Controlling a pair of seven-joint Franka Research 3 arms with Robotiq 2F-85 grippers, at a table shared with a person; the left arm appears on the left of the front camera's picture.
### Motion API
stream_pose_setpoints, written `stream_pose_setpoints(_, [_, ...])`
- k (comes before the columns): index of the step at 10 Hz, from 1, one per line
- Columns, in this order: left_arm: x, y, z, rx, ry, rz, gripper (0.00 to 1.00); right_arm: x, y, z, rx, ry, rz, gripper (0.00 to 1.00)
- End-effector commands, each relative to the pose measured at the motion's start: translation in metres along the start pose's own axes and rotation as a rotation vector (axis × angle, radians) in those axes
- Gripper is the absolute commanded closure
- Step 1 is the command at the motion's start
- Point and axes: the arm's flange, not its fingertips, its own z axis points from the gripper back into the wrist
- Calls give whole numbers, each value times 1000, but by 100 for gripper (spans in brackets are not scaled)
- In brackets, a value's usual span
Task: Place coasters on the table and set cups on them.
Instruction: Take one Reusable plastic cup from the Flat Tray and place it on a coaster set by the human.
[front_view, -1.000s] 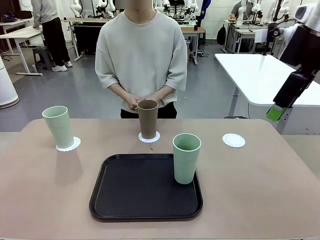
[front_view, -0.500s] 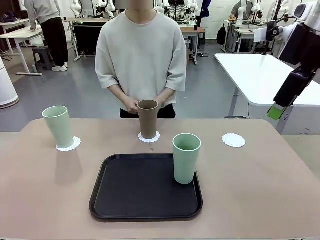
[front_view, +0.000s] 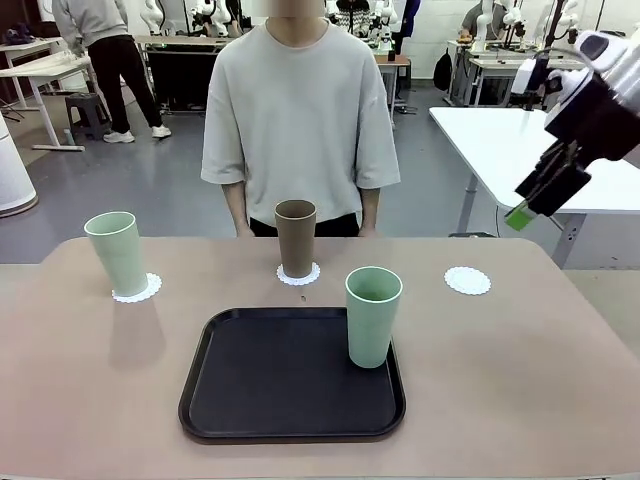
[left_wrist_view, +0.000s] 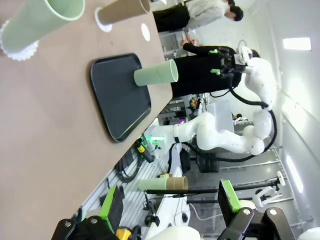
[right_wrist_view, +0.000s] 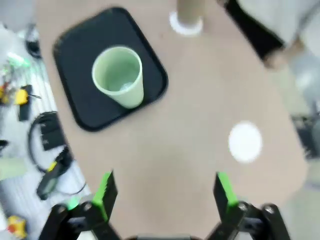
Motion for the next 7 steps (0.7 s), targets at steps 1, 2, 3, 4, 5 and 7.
stream_pose_setpoints(1, [0,-4,-2,3,-24,17,0,-12,-32,-29,254,-167,143,0])
stream_pose_setpoints(2, [0,-4,-2,3,-24,17,0,-24,-38,-41,331,-206,231,0])
stream_pose_setpoints(3, [0,-4,-2,3,-24,17,0,-35,-38,-49,381,-217,318,0])
stream_pose_setpoints(4, [0,-4,-2,3,-24,17,0,-45,-36,-54,424,-209,400,0])
stream_pose_setpoints(5, [0,-4,-2,3,-24,17,0,-51,-36,-57,443,-192,442,0])
stream_pose_setpoints(7, [0,-4,-2,3,-24,17,0,-54,-35,-57,421,-197,427,0])
